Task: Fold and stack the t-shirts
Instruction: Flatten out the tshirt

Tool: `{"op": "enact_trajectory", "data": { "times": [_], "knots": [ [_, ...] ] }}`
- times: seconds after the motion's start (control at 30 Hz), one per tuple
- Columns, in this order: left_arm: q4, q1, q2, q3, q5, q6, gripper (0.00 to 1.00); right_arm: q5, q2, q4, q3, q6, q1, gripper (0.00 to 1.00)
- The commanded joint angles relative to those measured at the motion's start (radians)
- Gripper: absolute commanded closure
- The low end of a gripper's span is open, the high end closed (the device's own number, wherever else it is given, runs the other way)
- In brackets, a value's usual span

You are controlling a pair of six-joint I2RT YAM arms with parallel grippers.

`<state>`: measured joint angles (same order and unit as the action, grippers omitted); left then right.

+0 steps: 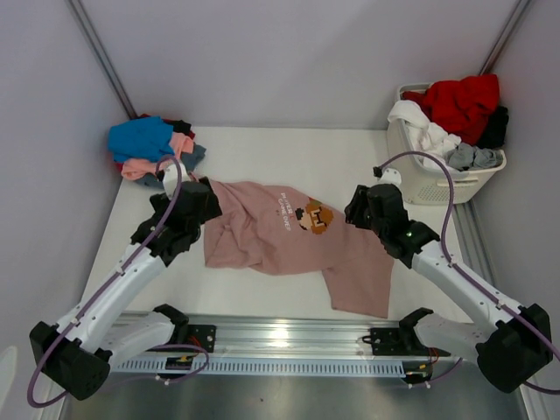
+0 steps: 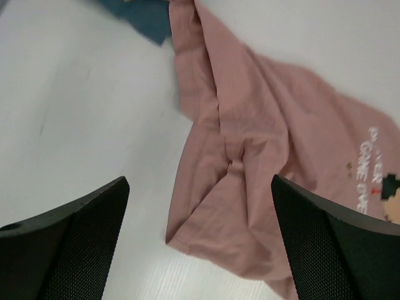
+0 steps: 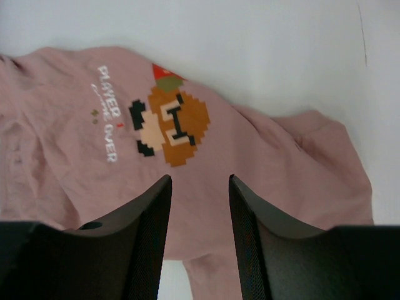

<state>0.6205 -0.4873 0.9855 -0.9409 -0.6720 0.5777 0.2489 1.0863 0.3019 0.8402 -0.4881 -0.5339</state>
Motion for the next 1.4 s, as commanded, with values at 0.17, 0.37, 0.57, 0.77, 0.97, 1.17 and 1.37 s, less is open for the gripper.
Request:
{"op": "enact_trajectory", "data": {
  "times": [0.17,0.37,0.57,0.77,0.97,1.17,1.37],
  "knots": [
    [0.139,-0.016,-0.047,0.191,0.153,0.231,0.04,0.127,-0.130,0.031,-0.154,-0.133,-0.006,0.55],
    [0.099,-0.028,0.051,0.221,0.218,0.271,0.08,0.190,-0.180,0.049,-0.197,-0.184,-0.008,0.54],
    [0.024,-0.028,0.203,0.231,0.276,0.313,0.12,0.178,-0.178,0.057,-0.173,-0.173,-0.008,0.54],
    [-0.013,-0.030,0.304,0.257,0.339,0.335,0.21,0.194,-0.230,0.088,-0.165,-0.161,-0.008,0.54],
    [-0.038,-0.030,0.352,0.263,0.361,0.332,0.39,0.199,-0.261,0.095,-0.162,-0.149,-0.006,0.54],
    [-0.041,-0.030,0.364,0.263,0.362,0.329,0.54,0.197,-0.258,0.094,-0.167,-0.141,-0.006,0.54],
    [-0.038,-0.031,0.355,0.264,0.359,0.326,0.74,0.197,-0.253,0.089,-0.170,-0.136,-0.008,0.54]
  ]
}}
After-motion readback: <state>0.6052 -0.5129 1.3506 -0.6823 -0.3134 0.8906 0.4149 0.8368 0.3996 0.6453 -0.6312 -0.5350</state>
